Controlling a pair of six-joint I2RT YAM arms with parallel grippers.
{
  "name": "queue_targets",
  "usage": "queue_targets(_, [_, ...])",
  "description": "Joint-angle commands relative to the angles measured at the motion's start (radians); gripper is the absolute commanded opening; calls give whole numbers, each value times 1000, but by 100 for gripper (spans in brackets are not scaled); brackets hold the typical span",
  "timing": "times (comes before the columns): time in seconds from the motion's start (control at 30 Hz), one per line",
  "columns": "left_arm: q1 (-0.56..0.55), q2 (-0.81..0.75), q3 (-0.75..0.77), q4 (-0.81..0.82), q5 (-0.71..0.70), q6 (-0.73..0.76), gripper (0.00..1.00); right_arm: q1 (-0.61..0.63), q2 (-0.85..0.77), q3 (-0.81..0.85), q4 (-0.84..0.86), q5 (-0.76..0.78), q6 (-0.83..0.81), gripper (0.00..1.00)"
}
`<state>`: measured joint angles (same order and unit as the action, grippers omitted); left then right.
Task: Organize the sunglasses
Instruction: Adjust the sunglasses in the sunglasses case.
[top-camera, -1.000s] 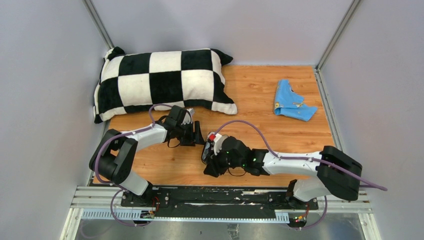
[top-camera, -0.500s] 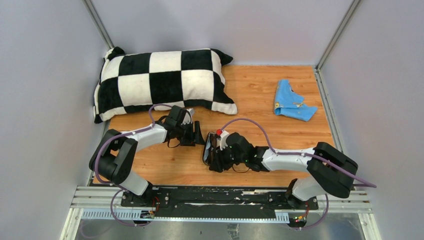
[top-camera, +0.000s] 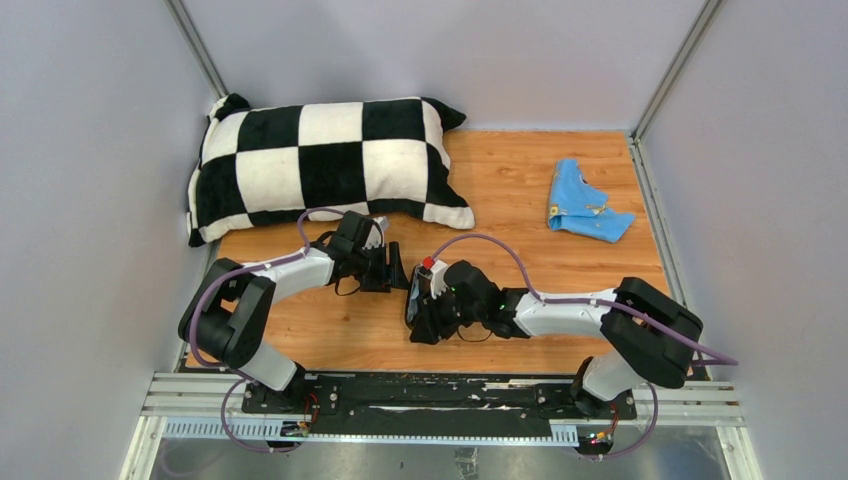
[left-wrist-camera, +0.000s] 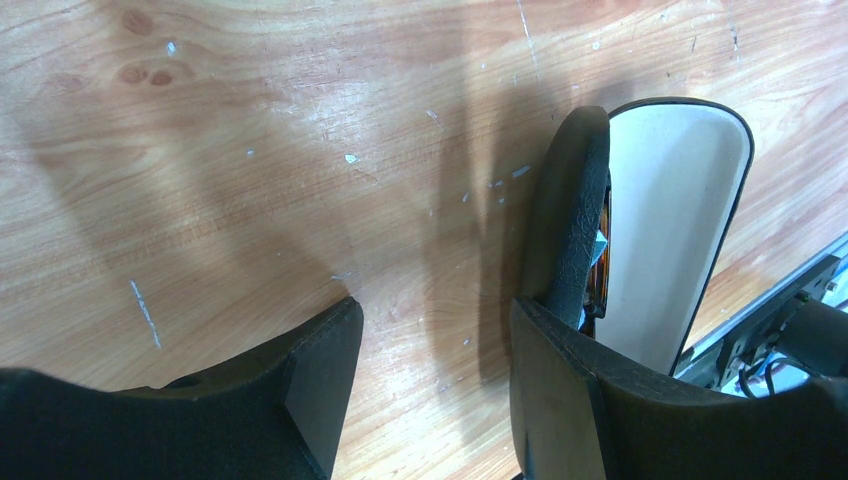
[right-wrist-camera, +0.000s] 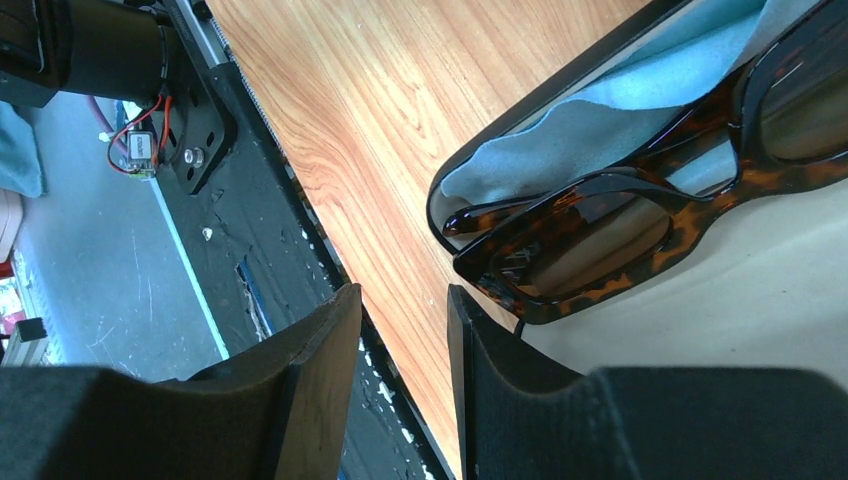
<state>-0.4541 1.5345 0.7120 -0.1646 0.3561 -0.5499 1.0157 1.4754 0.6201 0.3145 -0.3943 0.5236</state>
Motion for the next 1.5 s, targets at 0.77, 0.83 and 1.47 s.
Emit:
queue_targets(0.77, [-1,50,-105,-53,-52,20,65,-2,6,84,-68,35,-51,42])
queue_targets(0.83, [-1,51,-108,-56,-50,21,66,-2,-33,79,-88,49,-51,42])
queue_targets(1.47, [-8,19,-191,2,-29,-24,66,-194,-34,235,-451,187,268,38])
